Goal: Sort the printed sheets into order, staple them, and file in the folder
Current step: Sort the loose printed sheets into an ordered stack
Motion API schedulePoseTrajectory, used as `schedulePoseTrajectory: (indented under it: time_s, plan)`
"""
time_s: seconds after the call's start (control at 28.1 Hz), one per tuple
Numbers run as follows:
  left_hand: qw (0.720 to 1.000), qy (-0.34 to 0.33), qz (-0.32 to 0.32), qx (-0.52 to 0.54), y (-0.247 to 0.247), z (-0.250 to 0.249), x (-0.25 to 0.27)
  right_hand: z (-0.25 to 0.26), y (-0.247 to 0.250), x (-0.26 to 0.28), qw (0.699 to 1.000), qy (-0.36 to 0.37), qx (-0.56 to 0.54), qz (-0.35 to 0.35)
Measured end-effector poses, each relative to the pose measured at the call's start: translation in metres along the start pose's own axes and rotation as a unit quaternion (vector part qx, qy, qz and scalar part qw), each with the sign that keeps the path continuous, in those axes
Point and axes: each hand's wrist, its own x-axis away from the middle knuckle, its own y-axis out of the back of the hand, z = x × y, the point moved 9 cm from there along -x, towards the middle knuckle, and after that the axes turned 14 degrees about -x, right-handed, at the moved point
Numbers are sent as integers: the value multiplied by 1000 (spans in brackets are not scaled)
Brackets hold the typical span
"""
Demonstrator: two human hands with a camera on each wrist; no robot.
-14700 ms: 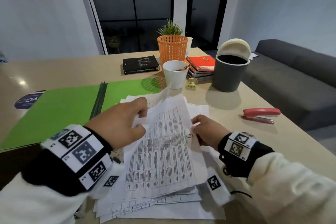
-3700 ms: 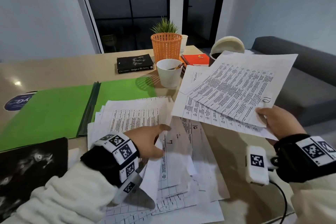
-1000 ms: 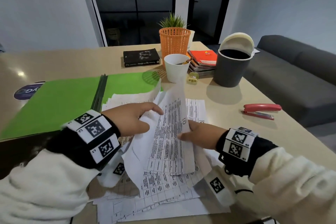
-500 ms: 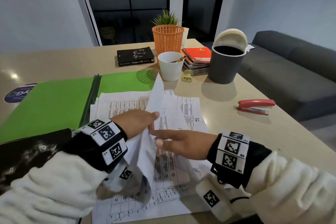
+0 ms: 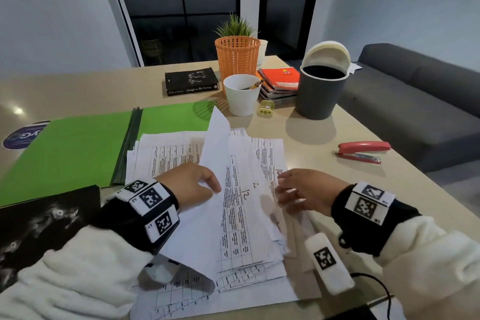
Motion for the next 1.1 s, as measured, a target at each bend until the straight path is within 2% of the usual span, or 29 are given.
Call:
schedulePoseTrajectory:
  time_s: [0.21, 0.36, 0.46, 0.53, 0.61, 0.68, 0.75, 0.93, 1.1]
  plan:
    - [1000, -8, 12, 10, -6, -1, -1, -14, -15, 1, 997, -40, -46, 38]
    - [1000, -9, 19, 23, -10, -1, -2, -1, -32, 7, 996, 10, -7, 92]
    - [999, -17, 20, 32, -9, -5, -3, 11, -52, 21, 985, 50, 102, 126]
    - [999, -24, 23, 24, -9, -10, -3, 11, -68, 29, 961, 73, 218, 154]
    - [999, -9, 23, 45, -9, -10, -4, 7, -83, 34, 924, 91, 328, 178]
    - [997, 12, 16, 72, -10, -5, -5, 1, -92, 35, 906, 91, 365, 192]
    - [996, 17, 15, 85, -12, 0, -7, 0, -89, 32, 916, 84, 346, 185]
    - [994, 17, 10, 112, -16, 10, -11, 10, -55, 10, 970, 63, 208, 112]
    - [994, 13, 12, 111, -16, 7, -11, 4, -22, -7, 989, 34, 139, 45]
